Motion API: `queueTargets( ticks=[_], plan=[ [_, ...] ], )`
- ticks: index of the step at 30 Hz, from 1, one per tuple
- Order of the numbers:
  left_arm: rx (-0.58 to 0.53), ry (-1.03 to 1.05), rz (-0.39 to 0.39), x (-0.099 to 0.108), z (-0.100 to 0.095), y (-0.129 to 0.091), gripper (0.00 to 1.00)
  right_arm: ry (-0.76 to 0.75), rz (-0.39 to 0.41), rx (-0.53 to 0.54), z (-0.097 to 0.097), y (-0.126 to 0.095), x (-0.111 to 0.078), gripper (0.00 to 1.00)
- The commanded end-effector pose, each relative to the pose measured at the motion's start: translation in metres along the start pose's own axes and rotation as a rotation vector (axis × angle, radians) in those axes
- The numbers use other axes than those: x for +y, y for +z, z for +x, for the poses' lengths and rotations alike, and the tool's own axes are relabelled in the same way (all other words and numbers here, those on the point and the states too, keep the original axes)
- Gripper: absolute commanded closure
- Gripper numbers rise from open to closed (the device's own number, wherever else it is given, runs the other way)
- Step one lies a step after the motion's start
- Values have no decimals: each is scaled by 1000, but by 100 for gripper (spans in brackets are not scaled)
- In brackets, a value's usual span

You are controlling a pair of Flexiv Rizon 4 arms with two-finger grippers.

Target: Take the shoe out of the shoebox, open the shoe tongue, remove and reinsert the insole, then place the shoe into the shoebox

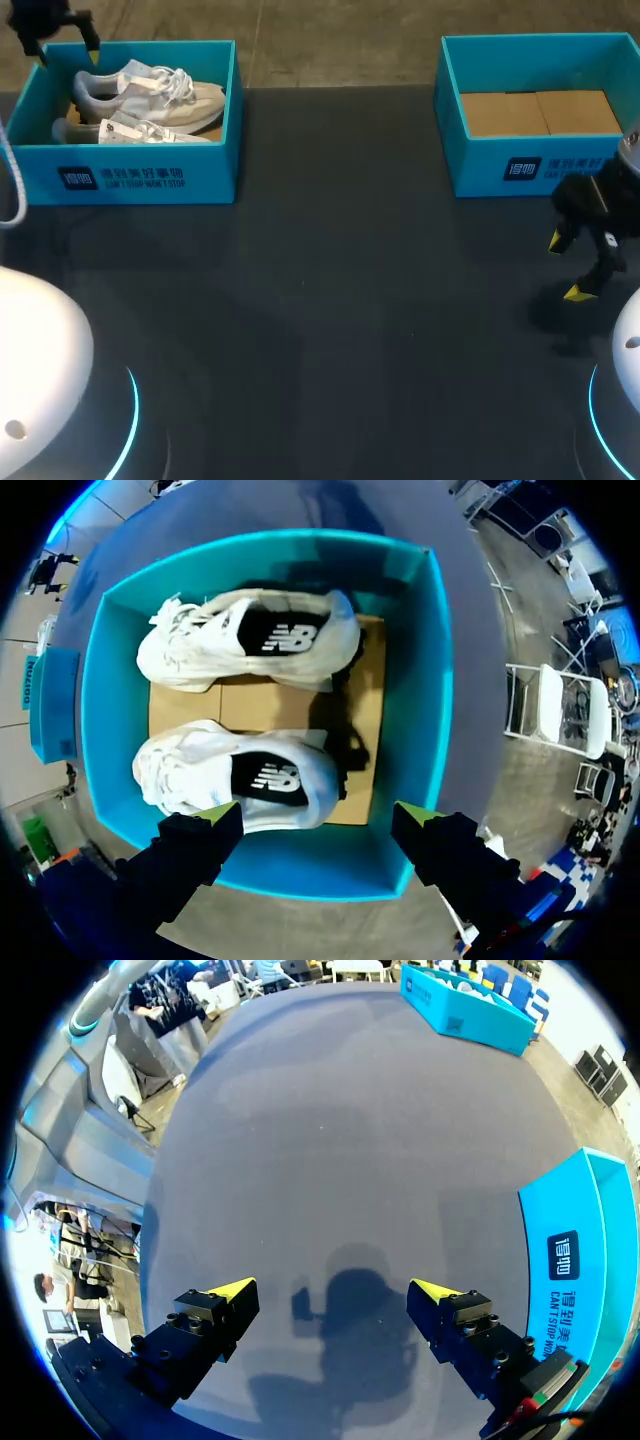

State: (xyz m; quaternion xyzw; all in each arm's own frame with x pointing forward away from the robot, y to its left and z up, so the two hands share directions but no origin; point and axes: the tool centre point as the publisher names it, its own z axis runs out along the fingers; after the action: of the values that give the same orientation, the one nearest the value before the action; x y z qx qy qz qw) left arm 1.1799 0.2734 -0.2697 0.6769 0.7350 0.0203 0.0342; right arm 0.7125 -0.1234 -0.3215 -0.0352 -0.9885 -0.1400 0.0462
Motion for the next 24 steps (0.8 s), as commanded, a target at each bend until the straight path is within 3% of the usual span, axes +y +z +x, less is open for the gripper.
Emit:
queueTargets(
  ticks=[1, 9, 11, 24],
  plan=[
    [-3, 0, -19, -34, 4, -25, 0, 1, 3, -1, 1, 0, 0, 0],
    [-21, 4, -9, -70, 11, -53, 0, 1, 3, -1, 1, 0, 0, 0],
    [-25, 17, 24, -79, 12, -59, 0, 1, 3, -1, 1, 0, 0, 0],
    [-25, 17, 24, -79, 12, -59, 0, 1, 3, -1, 1, 0, 0, 0]
  ],
)
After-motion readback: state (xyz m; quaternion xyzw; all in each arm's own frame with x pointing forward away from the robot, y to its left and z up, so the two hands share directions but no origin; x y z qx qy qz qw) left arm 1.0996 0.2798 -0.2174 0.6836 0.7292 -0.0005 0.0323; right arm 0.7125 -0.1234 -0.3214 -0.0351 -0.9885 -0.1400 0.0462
